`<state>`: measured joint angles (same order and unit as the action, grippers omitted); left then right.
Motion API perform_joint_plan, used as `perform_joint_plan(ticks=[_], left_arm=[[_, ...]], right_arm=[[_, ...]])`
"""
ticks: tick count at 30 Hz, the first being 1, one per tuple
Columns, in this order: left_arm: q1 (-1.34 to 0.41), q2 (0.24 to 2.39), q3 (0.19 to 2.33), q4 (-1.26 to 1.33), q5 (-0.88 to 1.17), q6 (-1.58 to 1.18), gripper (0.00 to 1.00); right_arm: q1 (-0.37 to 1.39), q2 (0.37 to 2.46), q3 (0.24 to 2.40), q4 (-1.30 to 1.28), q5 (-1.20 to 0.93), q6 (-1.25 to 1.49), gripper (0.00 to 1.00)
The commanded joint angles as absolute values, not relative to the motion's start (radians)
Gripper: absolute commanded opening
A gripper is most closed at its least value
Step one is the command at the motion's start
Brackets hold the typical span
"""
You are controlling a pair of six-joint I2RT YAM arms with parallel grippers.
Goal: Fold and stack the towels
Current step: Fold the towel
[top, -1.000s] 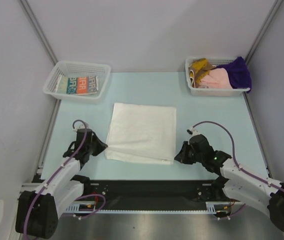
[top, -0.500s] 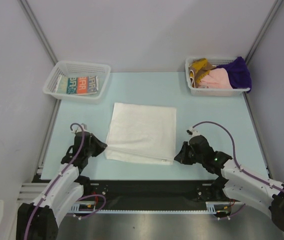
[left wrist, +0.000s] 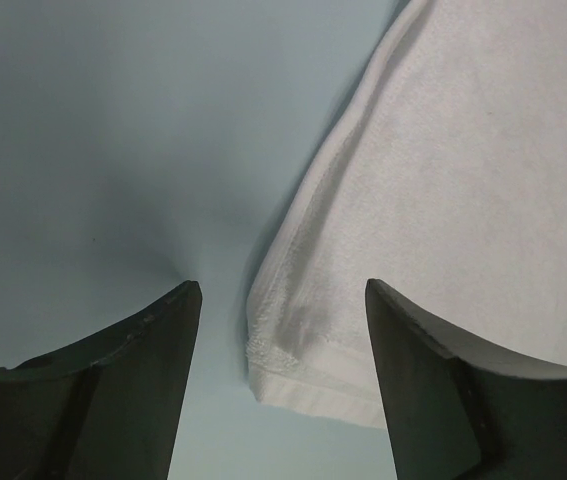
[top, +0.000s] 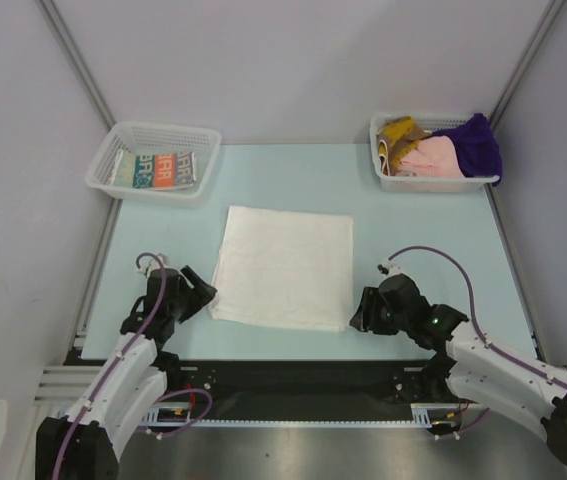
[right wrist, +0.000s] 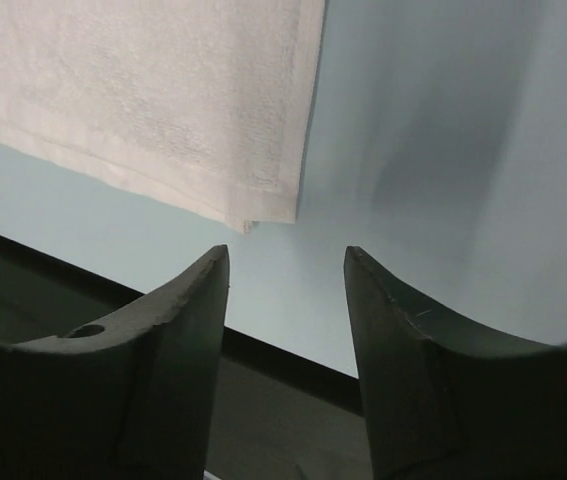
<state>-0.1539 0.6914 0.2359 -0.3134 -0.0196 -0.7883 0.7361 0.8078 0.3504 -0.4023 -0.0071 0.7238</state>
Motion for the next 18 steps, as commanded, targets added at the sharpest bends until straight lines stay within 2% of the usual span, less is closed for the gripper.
perform_joint_plan(ticks=[1,13,18], left_arm=[[-0.152,0.669,0.264,-0.351,-0.008,-0.814,0.72],[-0.241,0.847,0.34,-0.379,-0.057,-0.792,0.7],[-0.285,0.948,0.449,-0.436,-0.101,-0.762,0.68]], right_arm=[[0.741,0.75,0.425,-0.465,0.064,0.727,0.57],[0.744,1.113,0.495,-0.275,0.018,0.67,0.61],[0.742,1.239,0.538,-0.236,0.02,0.646,0.56]])
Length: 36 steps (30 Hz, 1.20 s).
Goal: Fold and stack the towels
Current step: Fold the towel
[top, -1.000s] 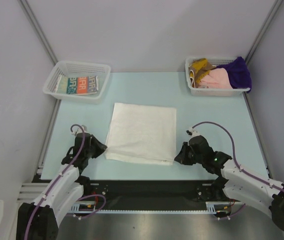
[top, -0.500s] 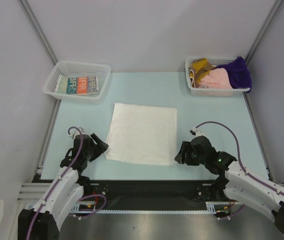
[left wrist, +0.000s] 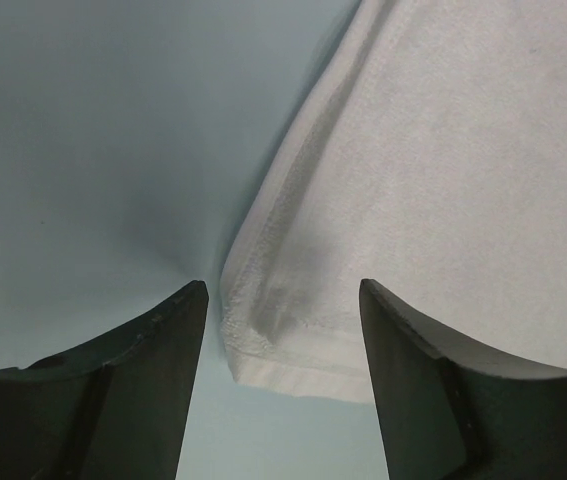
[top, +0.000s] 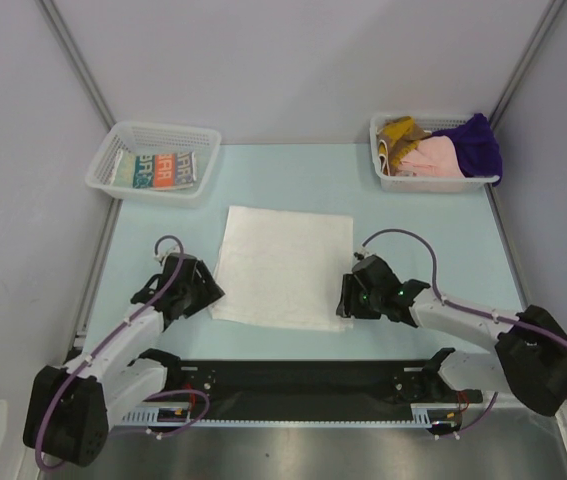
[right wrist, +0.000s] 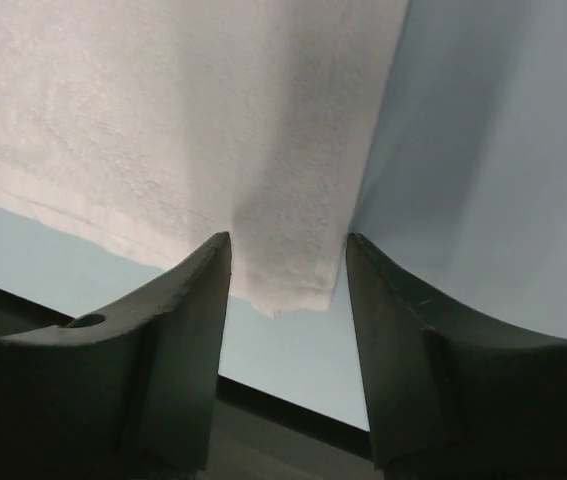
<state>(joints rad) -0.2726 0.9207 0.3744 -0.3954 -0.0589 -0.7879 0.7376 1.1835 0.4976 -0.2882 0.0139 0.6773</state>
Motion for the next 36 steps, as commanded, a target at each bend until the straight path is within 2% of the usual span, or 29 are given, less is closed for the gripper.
perform_joint_plan(ticks=[1,2,4,5,7,9,11,15,19,22,24,26,33,36], left_arm=[[-0.287,0.956,0.462,-0.446,-0.104,-0.747,0.68],[-0.287,0.962,0.478,-0.451,-0.103,-0.741,0.66],[-0.288,0.989,0.494,-0.446,-0.089,-0.72,0.65],[-0.288,1.002,0.508,-0.445,-0.08,-0.713,0.64],[-0.291,1.055,0.525,-0.433,-0.055,-0.692,0.62],[-0.299,1.097,0.558,-0.423,-0.026,-0.669,0.6],[-0.307,1.144,0.601,-0.428,-0.014,-0.641,0.57],[-0.316,1.189,0.647,-0.443,-0.008,-0.606,0.54],[-0.316,1.239,0.67,-0.451,0.031,-0.572,0.52],[-0.334,1.238,0.67,-0.46,0.034,-0.561,0.52],[-0.347,1.211,0.641,-0.465,0.028,-0.571,0.52],[-0.353,1.201,0.608,-0.465,0.034,-0.583,0.52],[-0.387,1.154,0.543,-0.468,0.051,-0.637,0.53],[-0.399,1.12,0.552,-0.504,0.026,-0.65,0.53]], right_arm=[[0.742,1.253,0.545,-0.227,0.02,0.64,0.54],[0.742,1.285,0.549,-0.219,0.018,0.638,0.46],[0.741,1.319,0.566,-0.195,0.021,0.635,0.36],[0.739,1.348,0.575,-0.192,0.025,0.634,0.21],[0.73,1.368,0.592,-0.201,0.052,0.627,0.14],[0.68,1.373,0.615,-0.233,0.07,0.604,0.01],[0.625,1.358,0.62,-0.251,0.072,0.583,0.0],[0.485,1.307,0.626,-0.276,0.034,0.528,0.0],[0.492,1.339,0.637,-0.273,0.04,0.525,0.01],[0.524,1.33,0.643,-0.288,0.064,0.531,0.17],[0.546,1.28,0.652,-0.328,0.099,0.532,0.36],[0.586,1.209,0.678,-0.369,0.118,0.531,0.46],[0.754,1.166,0.765,-0.41,0.157,0.499,0.55],[0.843,1.221,0.793,-0.371,0.176,0.491,0.54]])
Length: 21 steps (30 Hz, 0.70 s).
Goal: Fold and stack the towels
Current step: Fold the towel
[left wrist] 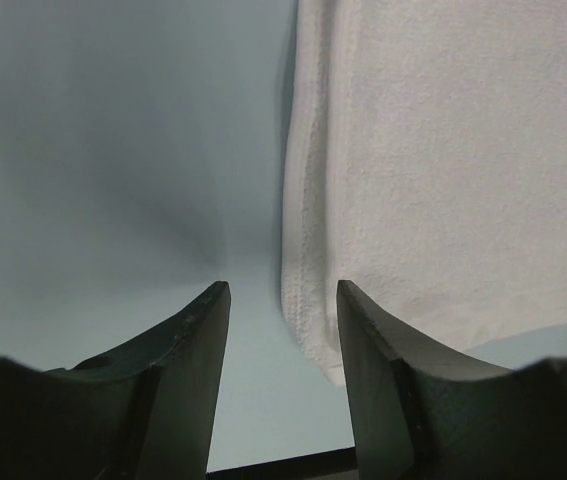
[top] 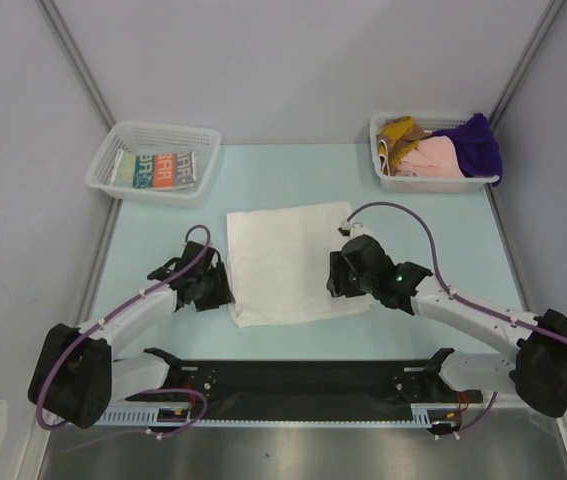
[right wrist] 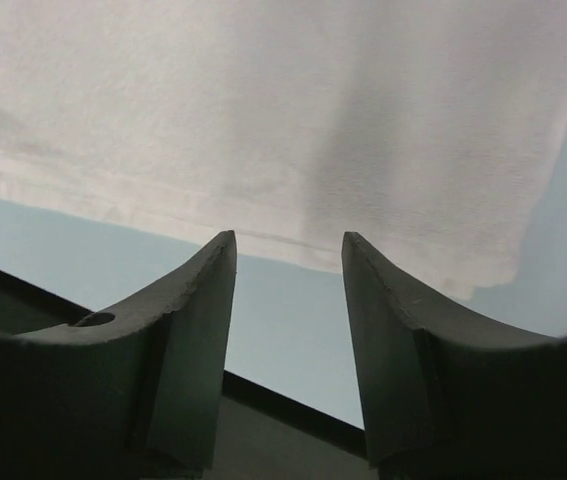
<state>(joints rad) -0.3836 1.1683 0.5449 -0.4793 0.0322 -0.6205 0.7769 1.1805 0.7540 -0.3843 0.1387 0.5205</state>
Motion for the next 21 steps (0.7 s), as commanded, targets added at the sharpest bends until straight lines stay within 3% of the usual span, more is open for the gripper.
perform_joint_plan(ticks=[1,5,10,21], left_arm=[[-0.405,1.102,0.57,-0.515,0.015,-0.653,0.53],[-0.429,1.095,0.61,-0.541,0.037,-0.66,0.53],[-0.495,1.135,0.617,-0.522,0.046,-0.698,0.52],[-0.534,1.172,0.595,-0.492,0.028,-0.719,0.53]], right_arm=[[0.868,1.239,0.799,-0.351,0.184,0.492,0.5],[0.966,1.321,0.822,-0.287,0.204,0.489,0.43],[1.044,1.422,0.865,-0.279,0.252,0.517,0.42],[1.1,1.471,0.824,-0.27,0.302,0.569,0.33]])
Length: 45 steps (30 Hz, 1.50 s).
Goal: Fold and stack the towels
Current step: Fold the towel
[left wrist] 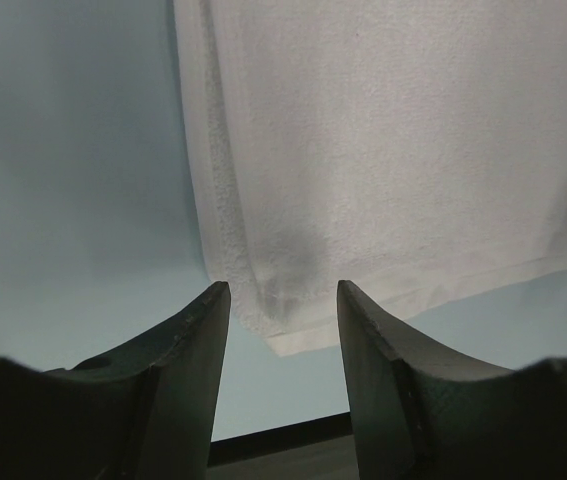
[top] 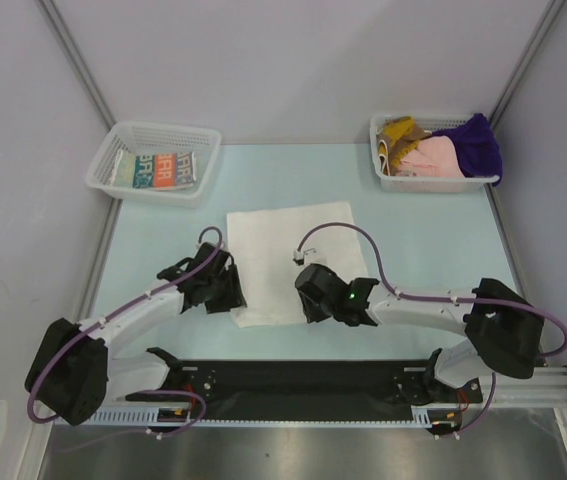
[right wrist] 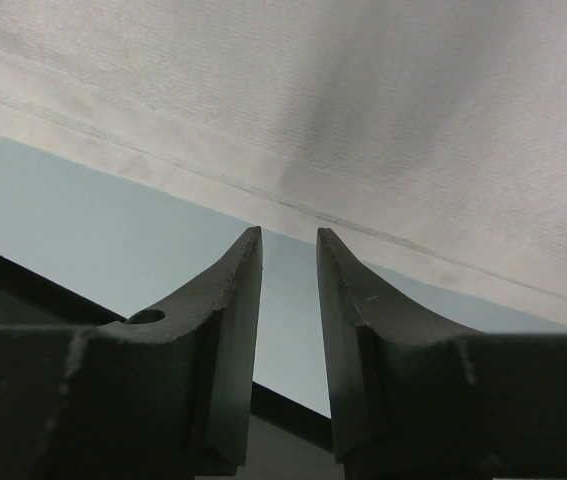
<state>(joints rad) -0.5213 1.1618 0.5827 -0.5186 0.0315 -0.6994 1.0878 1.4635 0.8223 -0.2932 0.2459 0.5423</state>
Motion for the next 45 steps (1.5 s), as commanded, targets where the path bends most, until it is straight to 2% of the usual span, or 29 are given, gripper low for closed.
perform_joint_plan(ticks=[1,9,15,20,22,26,30,35,37,45], left_arm=[[-0.535,1.177,0.594,-0.489,0.026,-0.719,0.53],[-0.537,1.209,0.586,-0.463,0.026,-0.718,0.48],[-0.538,1.232,0.592,-0.443,0.026,-0.713,0.35],[-0.538,1.249,0.627,-0.446,0.022,-0.698,0.21],[-0.538,1.261,0.646,-0.448,0.026,-0.692,0.13],[-0.538,1.278,0.686,-0.457,0.028,-0.672,0.07],[-0.538,1.31,0.729,-0.46,0.037,-0.654,0.0],[-0.522,1.364,0.761,-0.437,0.077,-0.634,0.0],[-0.509,1.377,0.776,-0.436,0.093,-0.621,0.0],[-0.46,1.477,0.822,-0.402,0.182,-0.574,0.0]], right_arm=[[1.1,1.471,0.818,-0.271,0.302,0.571,0.33],[1.1,1.454,0.784,-0.281,0.319,0.589,0.33],[1.109,1.447,0.776,-0.253,0.288,0.571,0.33],[1.224,1.439,0.81,-0.161,0.259,0.5,0.36],[1.271,1.463,0.831,-0.123,0.27,0.462,0.39],[1.38,1.545,0.893,-0.049,0.362,0.388,0.39],[1.417,1.641,0.962,0.031,0.397,0.325,0.39],[1.451,1.709,1.008,0.123,0.471,0.253,0.39],[1.463,1.744,1.017,0.17,0.492,0.213,0.43],[1.485,1.904,1.123,0.199,0.531,0.15,0.46]])
